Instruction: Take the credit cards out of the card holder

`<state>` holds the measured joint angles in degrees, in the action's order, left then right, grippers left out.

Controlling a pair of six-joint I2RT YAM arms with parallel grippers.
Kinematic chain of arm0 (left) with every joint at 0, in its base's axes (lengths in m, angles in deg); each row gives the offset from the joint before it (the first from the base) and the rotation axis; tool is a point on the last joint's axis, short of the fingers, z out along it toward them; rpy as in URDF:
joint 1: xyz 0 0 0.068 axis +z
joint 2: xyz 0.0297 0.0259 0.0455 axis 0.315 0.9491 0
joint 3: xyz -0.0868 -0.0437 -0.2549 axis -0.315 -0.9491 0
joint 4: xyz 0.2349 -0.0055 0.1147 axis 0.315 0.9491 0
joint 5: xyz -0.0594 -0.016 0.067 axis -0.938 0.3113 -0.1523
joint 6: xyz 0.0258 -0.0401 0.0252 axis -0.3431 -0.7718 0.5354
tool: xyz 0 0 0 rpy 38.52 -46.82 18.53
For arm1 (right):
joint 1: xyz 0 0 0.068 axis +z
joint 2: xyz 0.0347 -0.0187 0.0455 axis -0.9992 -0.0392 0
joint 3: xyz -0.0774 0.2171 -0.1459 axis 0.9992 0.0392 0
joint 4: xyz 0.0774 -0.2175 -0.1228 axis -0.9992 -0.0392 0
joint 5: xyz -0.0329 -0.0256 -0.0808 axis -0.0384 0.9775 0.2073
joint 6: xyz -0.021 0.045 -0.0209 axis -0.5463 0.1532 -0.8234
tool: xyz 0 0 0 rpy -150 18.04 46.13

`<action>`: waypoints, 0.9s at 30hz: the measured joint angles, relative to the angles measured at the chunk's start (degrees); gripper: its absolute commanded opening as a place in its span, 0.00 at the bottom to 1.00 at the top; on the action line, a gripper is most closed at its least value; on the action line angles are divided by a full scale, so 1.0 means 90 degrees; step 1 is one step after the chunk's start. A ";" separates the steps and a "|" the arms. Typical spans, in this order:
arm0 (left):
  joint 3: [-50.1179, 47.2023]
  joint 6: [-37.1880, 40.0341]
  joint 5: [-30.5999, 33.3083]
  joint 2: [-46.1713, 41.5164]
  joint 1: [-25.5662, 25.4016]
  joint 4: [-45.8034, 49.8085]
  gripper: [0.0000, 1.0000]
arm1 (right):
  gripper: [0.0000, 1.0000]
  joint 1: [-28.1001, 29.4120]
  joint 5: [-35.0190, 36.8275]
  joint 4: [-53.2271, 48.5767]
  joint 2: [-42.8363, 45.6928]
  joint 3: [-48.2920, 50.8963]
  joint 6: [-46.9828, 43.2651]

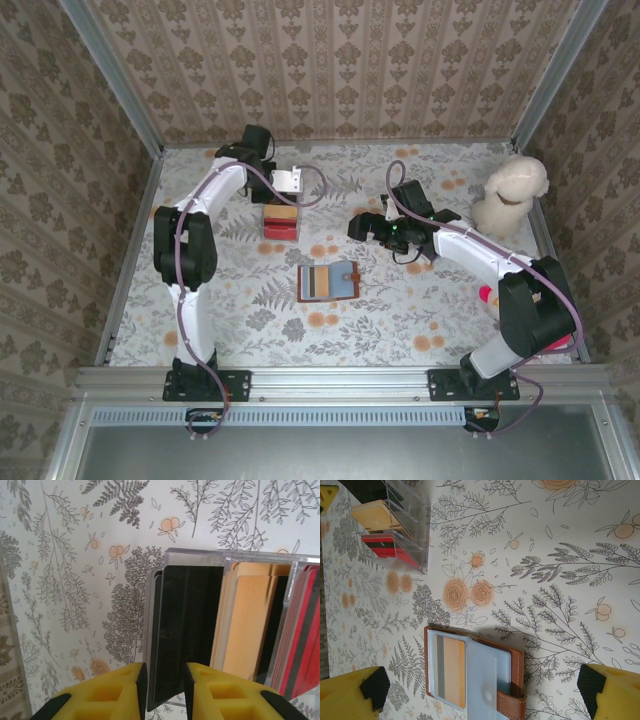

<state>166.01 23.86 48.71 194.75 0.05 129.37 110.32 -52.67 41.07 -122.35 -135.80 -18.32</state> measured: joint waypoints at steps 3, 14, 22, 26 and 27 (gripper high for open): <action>0.0000 -0.0155 0.0000 0.0000 0.0000 -0.0083 0.32 | 1.00 0.0000 0.0000 0.0002 0.0000 0.0041 0.0000; -0.0381 -0.2433 -0.0121 -0.0967 0.0000 -0.1008 0.79 | 0.96 0.0323 0.0034 -0.0012 0.0627 0.0338 0.0078; -0.2076 -0.4316 -0.0410 -0.2953 -0.0063 -0.1698 1.00 | 0.89 0.1360 0.0364 0.0124 0.0651 0.0442 0.0282; -0.3393 -0.5066 -0.0403 -0.3917 -0.0296 -0.2021 1.00 | 0.77 0.1962 0.0551 0.0313 0.0420 0.0432 0.0539; -0.3735 -0.5304 -0.0389 -0.4170 -0.0367 -0.2089 1.00 | 0.72 0.2089 0.0595 0.0362 0.0282 0.0420 0.0624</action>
<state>132.39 -23.88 45.21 157.22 -3.25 110.58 129.12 -47.31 44.33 -119.81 -132.02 -12.70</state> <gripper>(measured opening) 0.999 0.794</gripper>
